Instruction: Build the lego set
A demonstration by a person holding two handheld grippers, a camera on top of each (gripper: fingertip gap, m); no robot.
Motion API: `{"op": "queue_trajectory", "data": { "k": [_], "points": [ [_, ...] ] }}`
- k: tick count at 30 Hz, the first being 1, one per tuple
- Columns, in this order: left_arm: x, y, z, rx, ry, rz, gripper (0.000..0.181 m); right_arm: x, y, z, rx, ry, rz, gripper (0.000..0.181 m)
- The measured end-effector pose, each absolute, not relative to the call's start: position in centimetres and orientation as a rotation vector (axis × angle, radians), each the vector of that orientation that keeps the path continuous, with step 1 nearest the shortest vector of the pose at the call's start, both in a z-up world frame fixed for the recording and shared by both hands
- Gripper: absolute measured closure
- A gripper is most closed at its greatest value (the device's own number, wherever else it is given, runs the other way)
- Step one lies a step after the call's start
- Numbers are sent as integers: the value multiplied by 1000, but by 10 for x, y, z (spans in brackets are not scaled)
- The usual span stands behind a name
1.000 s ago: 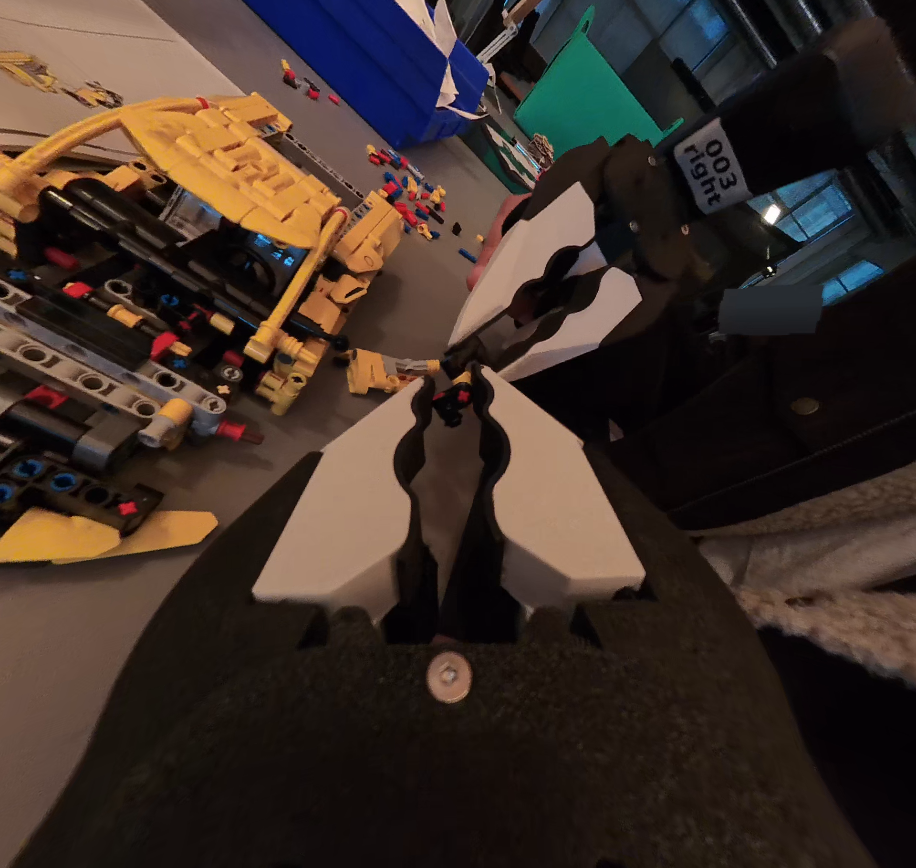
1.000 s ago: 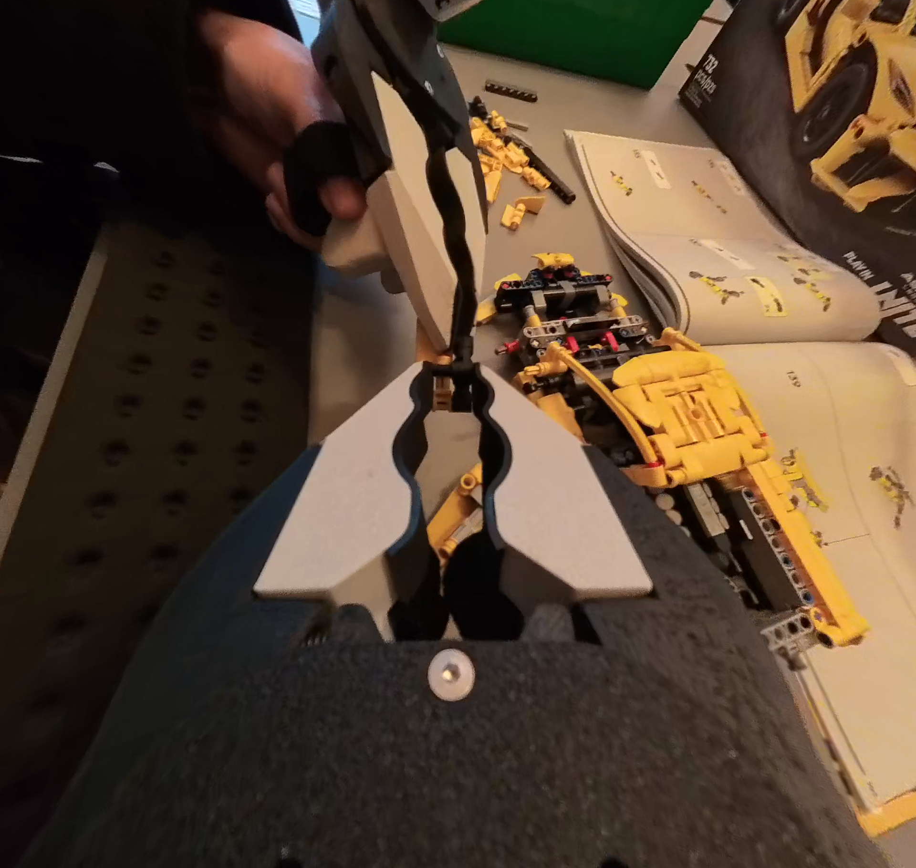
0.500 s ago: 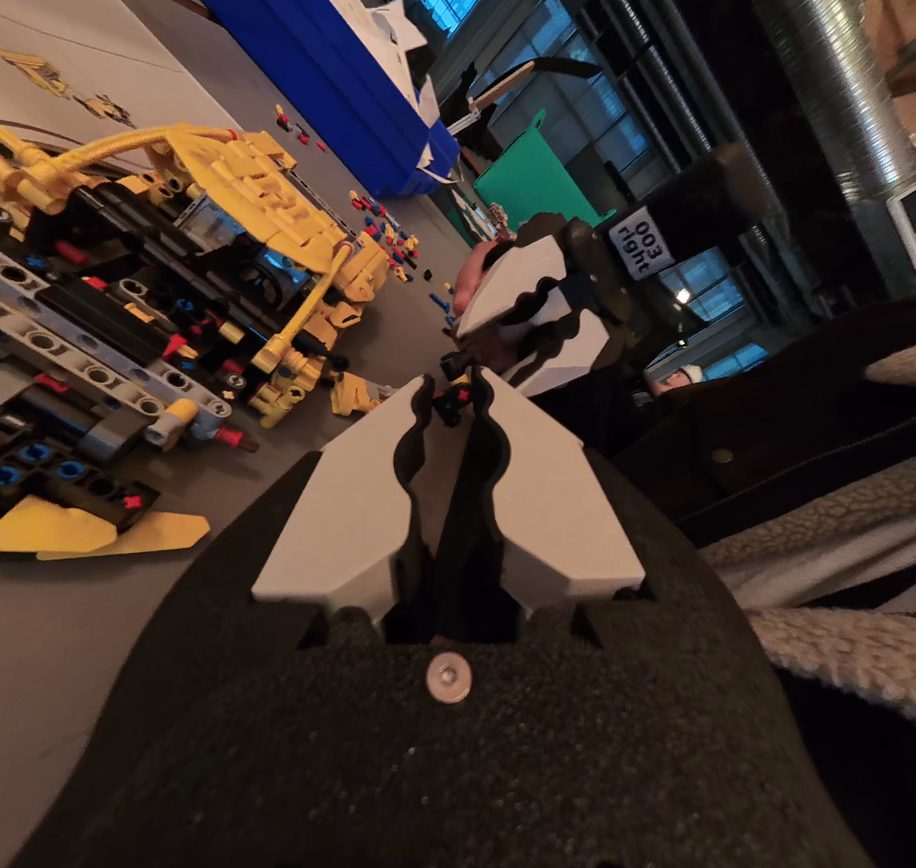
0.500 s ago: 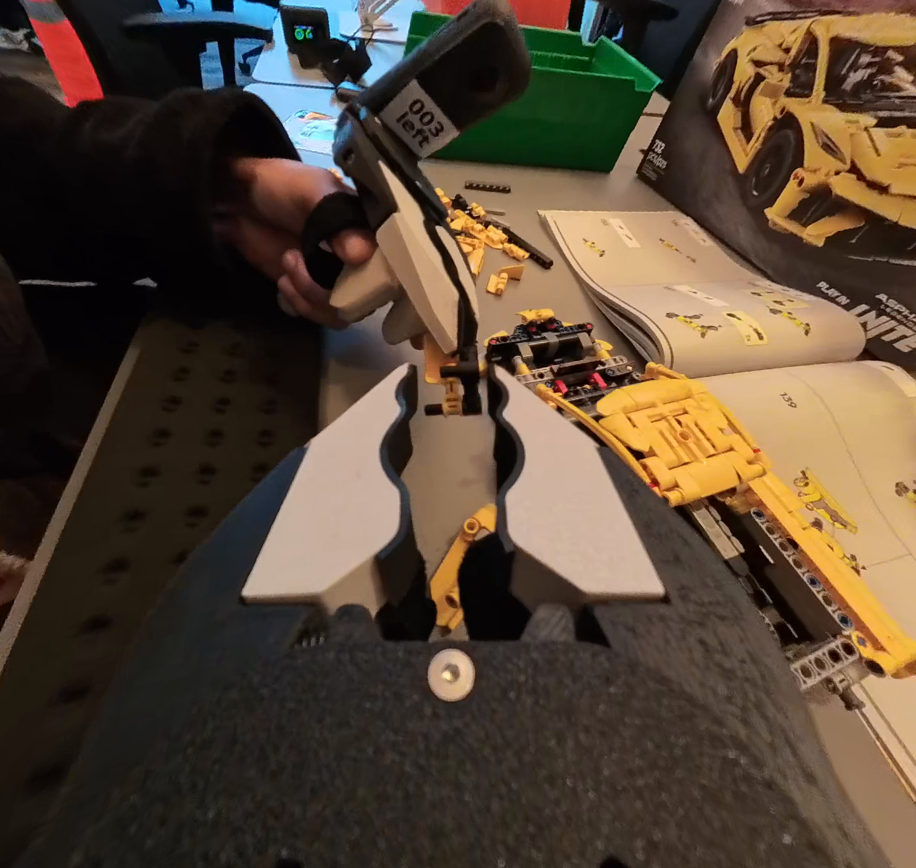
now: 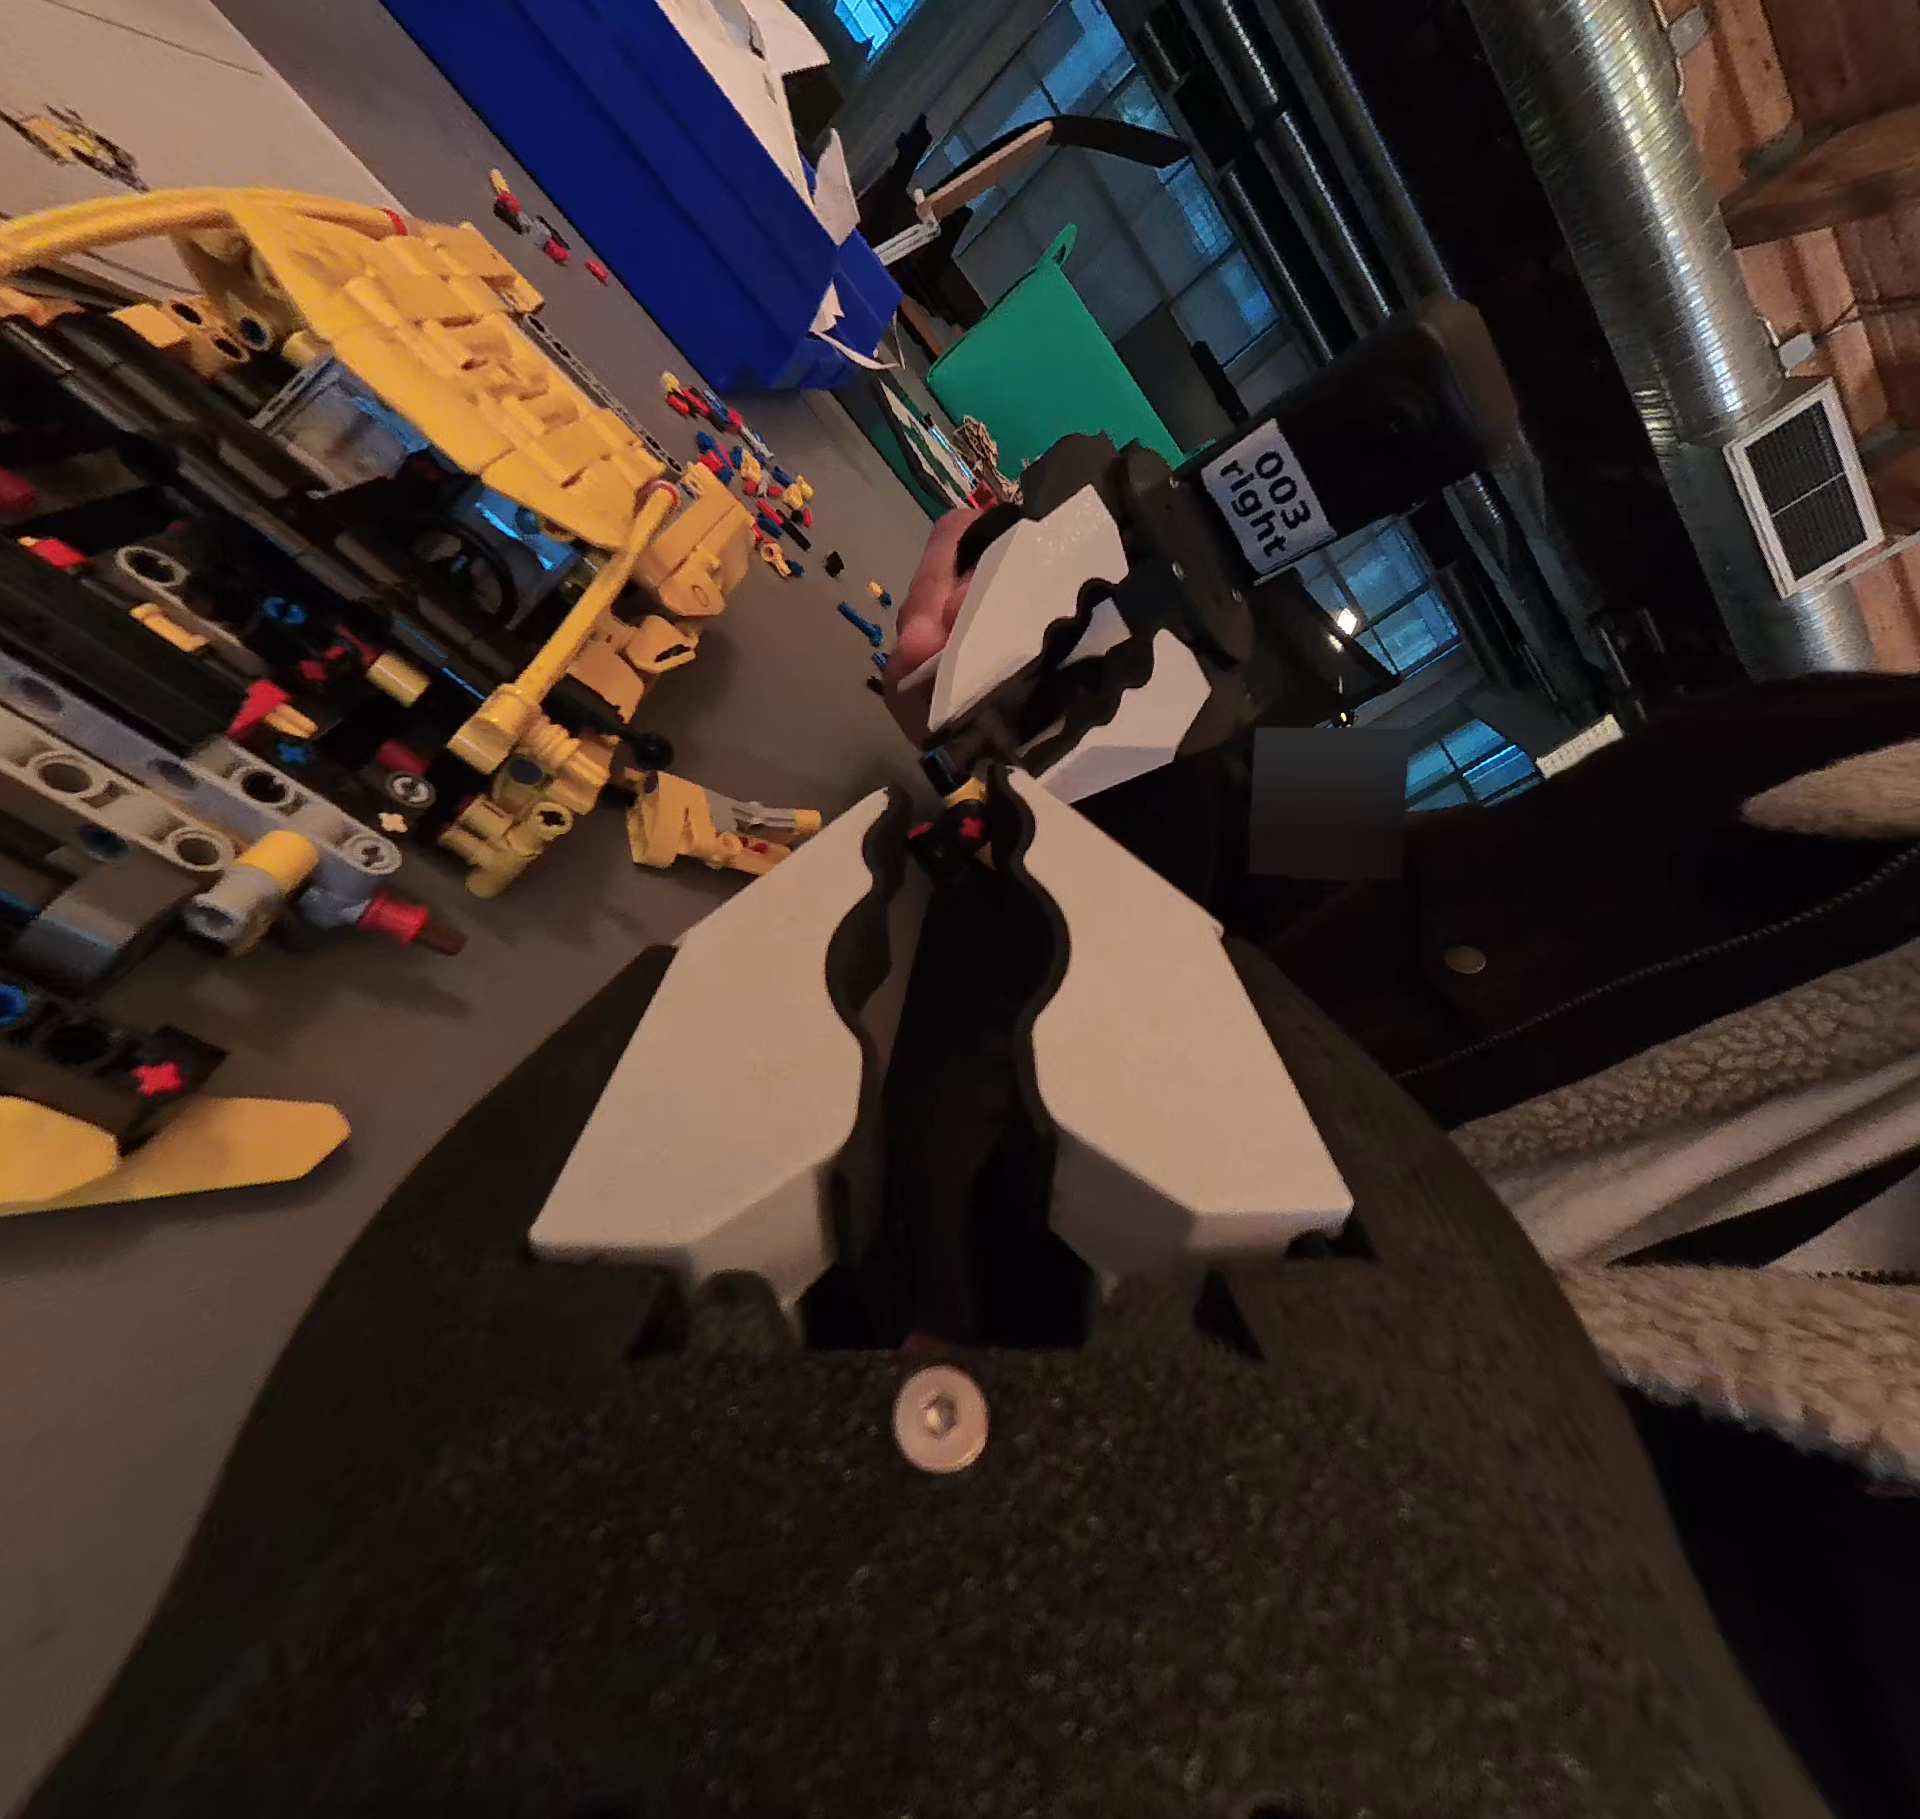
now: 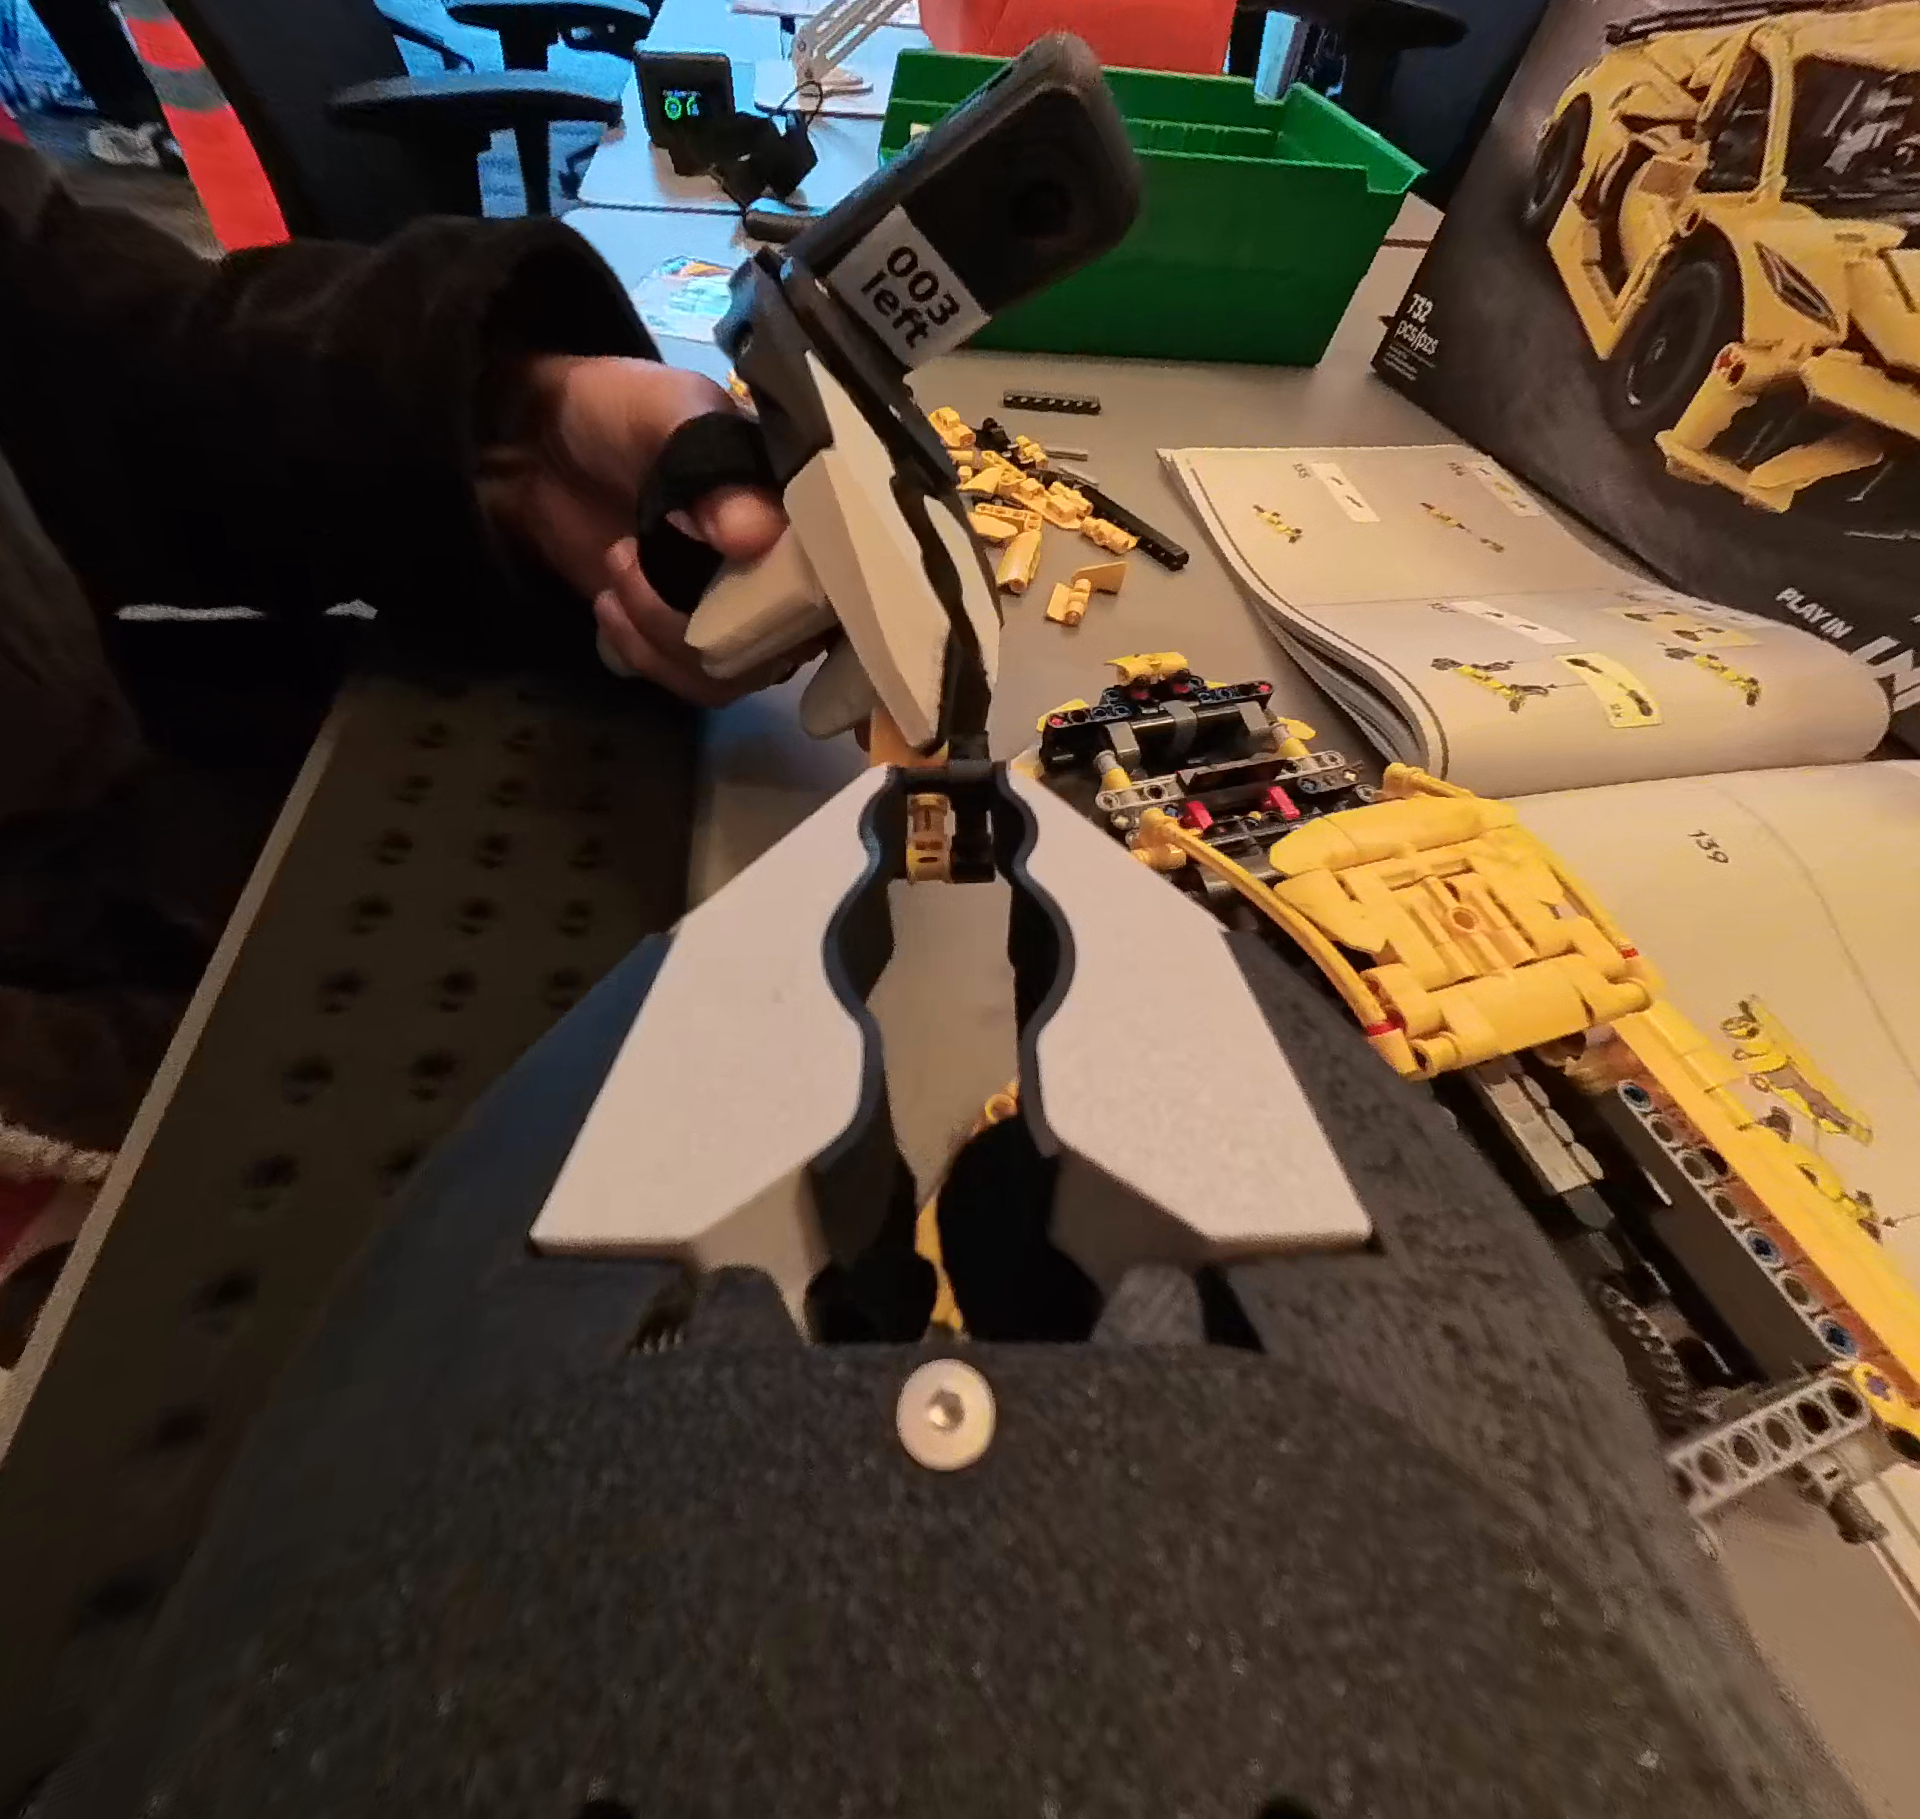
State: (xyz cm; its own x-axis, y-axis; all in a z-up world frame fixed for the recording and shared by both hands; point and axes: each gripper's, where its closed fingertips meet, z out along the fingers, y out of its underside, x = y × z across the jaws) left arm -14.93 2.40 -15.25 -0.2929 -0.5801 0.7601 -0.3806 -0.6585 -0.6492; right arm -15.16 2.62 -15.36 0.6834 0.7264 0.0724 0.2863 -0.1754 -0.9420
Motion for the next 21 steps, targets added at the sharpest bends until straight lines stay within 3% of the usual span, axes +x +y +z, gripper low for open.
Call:
{"op": "queue_trajectory", "data": {
  "k": [10,12,21],
  "points": [
    [-148,22,-154,-1752,1280,-1996,160,-144,22,-160,-1814,-820,564,166],
    [-151,20,-154,-1725,1328,-1962,153,-141,20,-171,-1885,-822,577,167],
    [-156,53,-156,-1714,1249,-1755,154,-149,10,-230,-2137,-1029,431,166]
  ]
}}
